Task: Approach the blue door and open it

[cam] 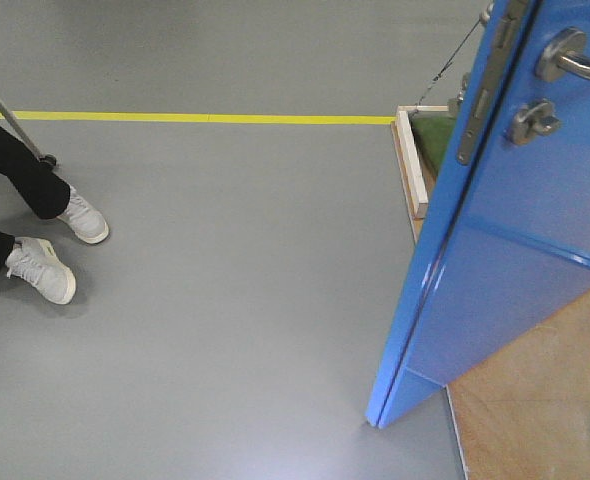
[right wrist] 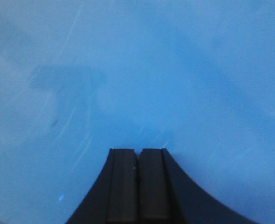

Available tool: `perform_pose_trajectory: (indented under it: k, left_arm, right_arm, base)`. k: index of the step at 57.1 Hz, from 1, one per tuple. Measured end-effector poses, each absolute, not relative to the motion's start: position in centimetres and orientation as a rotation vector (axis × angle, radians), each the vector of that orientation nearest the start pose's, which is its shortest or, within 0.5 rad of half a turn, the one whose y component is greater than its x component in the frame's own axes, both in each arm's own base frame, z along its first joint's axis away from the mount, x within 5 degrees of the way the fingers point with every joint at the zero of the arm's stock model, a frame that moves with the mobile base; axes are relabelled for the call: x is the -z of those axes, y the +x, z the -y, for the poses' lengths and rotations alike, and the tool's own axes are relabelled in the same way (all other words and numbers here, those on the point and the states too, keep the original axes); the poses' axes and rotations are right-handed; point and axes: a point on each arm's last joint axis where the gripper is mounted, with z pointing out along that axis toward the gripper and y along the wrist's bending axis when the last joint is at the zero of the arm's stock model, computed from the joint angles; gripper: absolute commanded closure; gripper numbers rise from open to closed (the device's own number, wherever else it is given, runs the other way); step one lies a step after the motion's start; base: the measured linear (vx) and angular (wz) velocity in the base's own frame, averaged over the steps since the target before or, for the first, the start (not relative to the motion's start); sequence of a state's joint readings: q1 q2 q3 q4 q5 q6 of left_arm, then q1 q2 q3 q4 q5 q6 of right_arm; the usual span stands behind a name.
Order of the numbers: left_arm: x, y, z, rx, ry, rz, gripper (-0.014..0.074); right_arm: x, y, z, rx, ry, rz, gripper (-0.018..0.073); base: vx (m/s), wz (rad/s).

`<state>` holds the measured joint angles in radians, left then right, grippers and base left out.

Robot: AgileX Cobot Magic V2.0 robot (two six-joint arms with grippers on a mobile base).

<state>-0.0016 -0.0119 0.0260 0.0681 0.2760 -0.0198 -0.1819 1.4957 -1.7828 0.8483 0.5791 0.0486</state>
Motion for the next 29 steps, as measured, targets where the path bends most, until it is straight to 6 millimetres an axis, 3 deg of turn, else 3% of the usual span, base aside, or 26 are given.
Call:
perform_pose_trajectory:
  k: [19, 29]
  left_arm:
    - [-18.0, 5.5, -0.2, -0.048, 0.029, -1.773, 0.0524]
    - [-18.0, 5.5, -0.2, -0.048, 0.029, -1.773, 0.0524]
  right_arm:
    - [-50.1, 35.5, -0.8, -0.876, 0.468, -1.581, 0.0547]
    - [-49.5, 36.8, -1.2, -0.758, 0.433, -1.552, 0.0547]
  base:
    - [0.00, 0.00]
    - [0.00, 0.00]
